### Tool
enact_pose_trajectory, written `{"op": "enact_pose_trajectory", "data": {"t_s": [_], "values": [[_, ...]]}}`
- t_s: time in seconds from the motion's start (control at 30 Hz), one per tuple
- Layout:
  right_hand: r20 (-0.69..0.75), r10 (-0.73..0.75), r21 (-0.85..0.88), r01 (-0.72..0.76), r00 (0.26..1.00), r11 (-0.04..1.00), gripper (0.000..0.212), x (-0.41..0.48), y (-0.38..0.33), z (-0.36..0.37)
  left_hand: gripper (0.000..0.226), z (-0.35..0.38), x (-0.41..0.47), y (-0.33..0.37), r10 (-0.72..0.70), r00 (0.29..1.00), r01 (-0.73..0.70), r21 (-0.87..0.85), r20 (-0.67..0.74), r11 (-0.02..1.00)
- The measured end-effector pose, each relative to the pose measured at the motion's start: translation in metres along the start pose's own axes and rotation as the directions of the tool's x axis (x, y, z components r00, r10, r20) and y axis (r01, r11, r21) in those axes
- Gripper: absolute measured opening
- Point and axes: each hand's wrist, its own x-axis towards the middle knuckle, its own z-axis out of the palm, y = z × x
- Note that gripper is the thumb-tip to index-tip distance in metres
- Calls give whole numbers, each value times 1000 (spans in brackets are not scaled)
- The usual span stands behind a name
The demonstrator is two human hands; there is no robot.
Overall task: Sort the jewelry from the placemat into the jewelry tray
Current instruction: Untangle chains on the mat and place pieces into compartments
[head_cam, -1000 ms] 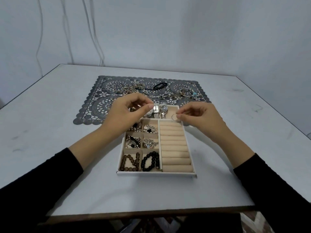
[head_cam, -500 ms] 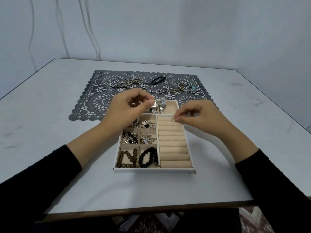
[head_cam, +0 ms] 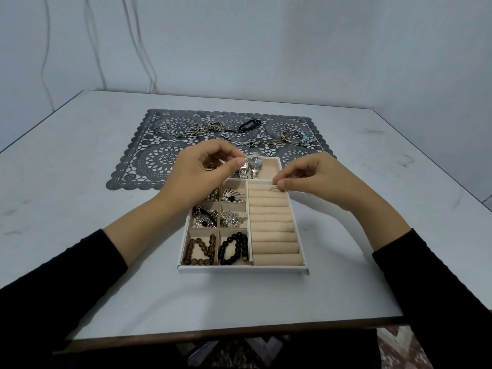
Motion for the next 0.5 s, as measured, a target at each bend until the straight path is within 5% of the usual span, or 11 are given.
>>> {"op": "enact_pose_trajectory", "data": {"t_s": [0.5], "values": [[-36,-32,-35,31,999,999,10,3,2,5,8,-1,4,-2,81,997,-82,106,12,991]]}}
